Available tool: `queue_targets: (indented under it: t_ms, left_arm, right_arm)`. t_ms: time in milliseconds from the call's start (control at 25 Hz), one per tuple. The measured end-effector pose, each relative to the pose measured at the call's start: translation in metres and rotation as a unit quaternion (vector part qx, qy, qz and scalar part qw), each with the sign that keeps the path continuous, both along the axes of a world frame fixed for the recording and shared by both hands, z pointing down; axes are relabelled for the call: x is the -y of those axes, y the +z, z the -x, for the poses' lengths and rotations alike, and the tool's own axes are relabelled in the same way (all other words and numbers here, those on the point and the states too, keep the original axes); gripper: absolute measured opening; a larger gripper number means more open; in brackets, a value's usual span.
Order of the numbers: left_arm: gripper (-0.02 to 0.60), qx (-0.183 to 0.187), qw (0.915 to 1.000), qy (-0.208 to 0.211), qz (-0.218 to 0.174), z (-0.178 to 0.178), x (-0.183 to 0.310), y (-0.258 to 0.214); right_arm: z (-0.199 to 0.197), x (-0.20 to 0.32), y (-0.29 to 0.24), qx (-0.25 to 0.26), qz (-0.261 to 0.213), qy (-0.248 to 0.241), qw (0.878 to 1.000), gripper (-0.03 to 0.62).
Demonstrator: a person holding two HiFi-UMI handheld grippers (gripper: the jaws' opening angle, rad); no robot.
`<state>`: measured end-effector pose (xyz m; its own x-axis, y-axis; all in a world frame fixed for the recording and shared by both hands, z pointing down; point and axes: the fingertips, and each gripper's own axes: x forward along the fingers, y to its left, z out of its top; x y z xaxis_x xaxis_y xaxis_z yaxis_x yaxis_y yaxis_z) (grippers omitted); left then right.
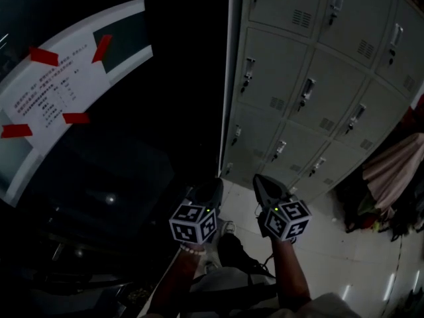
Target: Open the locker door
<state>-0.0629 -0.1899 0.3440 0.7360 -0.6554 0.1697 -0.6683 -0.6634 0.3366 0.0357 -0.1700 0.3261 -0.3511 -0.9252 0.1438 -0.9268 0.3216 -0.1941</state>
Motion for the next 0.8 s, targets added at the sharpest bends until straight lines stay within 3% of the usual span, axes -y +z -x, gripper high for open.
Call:
queue_targets:
  t_ms: [440,800]
  left_arm:
    - [-0.008,0.028,0.9994,-0.006,-0.019,-0.012,0.104,0.000]
    - [-0.008,0.028,0.9992,0.003,-0.026,-0.051,0.203,-0.013]
  right_arm:
    - [-0.021,0.114,-0.006,0.013,-0.027,0.018,0.999,0.022]
    - [-0.071,0.240,-0.024,-0.012,-0.038,0.059,0.997,0.029]
